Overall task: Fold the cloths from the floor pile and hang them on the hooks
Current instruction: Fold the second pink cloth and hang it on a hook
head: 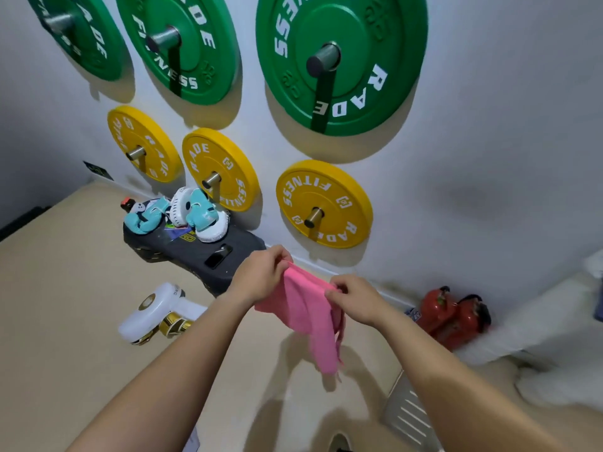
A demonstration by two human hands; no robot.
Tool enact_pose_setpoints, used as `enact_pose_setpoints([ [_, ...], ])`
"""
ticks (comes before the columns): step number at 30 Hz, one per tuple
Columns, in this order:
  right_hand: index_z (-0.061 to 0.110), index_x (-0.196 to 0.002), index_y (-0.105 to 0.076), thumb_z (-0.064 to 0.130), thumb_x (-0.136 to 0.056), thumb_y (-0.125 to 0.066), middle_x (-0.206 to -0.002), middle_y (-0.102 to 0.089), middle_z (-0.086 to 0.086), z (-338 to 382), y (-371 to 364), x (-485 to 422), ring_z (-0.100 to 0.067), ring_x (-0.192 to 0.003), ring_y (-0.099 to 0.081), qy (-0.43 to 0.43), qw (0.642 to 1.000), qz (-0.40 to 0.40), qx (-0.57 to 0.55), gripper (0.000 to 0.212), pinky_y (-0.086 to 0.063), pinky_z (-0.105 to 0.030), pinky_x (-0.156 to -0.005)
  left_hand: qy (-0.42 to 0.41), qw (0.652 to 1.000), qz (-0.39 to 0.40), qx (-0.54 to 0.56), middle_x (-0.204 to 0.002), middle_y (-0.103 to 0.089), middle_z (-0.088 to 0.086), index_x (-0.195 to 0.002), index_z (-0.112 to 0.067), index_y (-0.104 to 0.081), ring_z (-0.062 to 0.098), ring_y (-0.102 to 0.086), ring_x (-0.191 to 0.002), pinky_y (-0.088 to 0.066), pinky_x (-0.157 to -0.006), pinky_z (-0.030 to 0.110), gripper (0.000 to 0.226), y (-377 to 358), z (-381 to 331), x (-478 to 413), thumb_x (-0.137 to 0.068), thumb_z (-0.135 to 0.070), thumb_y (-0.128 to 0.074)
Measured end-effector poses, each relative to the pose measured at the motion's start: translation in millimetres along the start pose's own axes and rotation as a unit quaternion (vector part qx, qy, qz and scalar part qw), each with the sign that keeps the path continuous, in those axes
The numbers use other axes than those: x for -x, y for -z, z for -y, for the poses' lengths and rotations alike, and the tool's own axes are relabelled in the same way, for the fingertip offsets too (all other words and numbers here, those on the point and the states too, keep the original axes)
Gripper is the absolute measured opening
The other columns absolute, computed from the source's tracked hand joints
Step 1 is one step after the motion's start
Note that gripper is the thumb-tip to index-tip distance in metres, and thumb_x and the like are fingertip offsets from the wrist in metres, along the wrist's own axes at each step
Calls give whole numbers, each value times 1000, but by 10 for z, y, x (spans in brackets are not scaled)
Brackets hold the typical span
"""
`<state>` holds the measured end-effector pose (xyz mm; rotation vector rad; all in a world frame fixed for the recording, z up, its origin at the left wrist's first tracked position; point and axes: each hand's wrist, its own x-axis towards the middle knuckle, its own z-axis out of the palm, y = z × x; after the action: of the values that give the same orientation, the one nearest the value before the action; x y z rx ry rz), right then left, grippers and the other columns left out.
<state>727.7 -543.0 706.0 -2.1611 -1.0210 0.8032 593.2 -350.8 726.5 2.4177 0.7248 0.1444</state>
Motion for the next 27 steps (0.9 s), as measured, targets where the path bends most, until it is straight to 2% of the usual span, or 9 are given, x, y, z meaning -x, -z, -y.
enact_pose_setpoints([
  [3,15,-70,-63,17,-78,-53,-64,-61,1,-172,334,-12,-12,-63,-55,3,1000,15,3,12,-46,-34,-64,-12,1000,-16,2,-87,-69,-8,-86,-34,-58,20,-62,-86,-51,-73,39,13,-73,-254,-205,-96,-26,-53],
  [6,24,-83,-73,18,-85,-54,-74,-68,11,-258,614,-22,-9,-74,-63,7,1000,-4,20,19,-49,-31,-70,-27,999,-24,16,-88,-69,-8,-89,-30,-61,18,-62,-84,-52,-75,41,11,-101,-372,-390,-96,-26,-54],
  [9,33,-74,-64,30,-89,-59,-74,-65,11,-330,796,-47,-13,-74,-61,-4,996,-48,69,17,-47,-32,-67,-48,998,-29,31,-88,-69,-8,-89,-30,-60,17,-62,-82,-52,-73,41,12,-104,-476,-502,-97,-27,-52],
  [11,27,-63,-54,41,-90,-58,-66,-58,7,-400,848,-66,-17,-67,-55,-25,991,-77,111,31,-42,-35,-62,-60,996,-43,42,-90,-69,-6,-89,-31,-58,18,-62,-83,-51,-73,41,13,-83,-523,-564,-98,-26,-50],
  [13,23,-61,-49,47,-92,-56,-63,-54,4,-457,866,-43,-18,-64,-52,-47,987,-94,122,40,-41,-37,-60,-75,994,-55,50,-93,-70,-4,-91,-31,-58,20,-62,-86,-50,-75,40,13,-39,-536,-633,-98,-25,-49],
  [17,25,-63,-48,36,-93,-57,-63,-52,6,-649,853,19,-19,-66,-50,-65,989,-104,77,33,-40,-38,-63,-108,990,-75,42,-95,-70,-3,-91,-32,-57,22,-63,-89,-48,-75,37,15,41,-554,-763,-99,-21,-51],
  [21,25,-70,-50,26,-95,-56,-72,-58,2,-810,810,68,-22,-72,-55,-95,987,-100,82,25,-40,-36,-64,-117,987,-106,32,-96,-71,-3,-90,-33,-55,23,-63,-89,-49,-76,39,15,88,-555,-851,-98,-21,-51],
  [27,24,-73,-52,27,-96,-55,-71,-59,2,-1032,731,189,-23,-73,-56,-137,981,-127,53,23,-44,-37,-66,-38,972,-217,83,-94,-69,-1,-97,-18,-65,25,-64,-93,-47,-78,34,14,197,-485,-943,-97,-16,-52],
])
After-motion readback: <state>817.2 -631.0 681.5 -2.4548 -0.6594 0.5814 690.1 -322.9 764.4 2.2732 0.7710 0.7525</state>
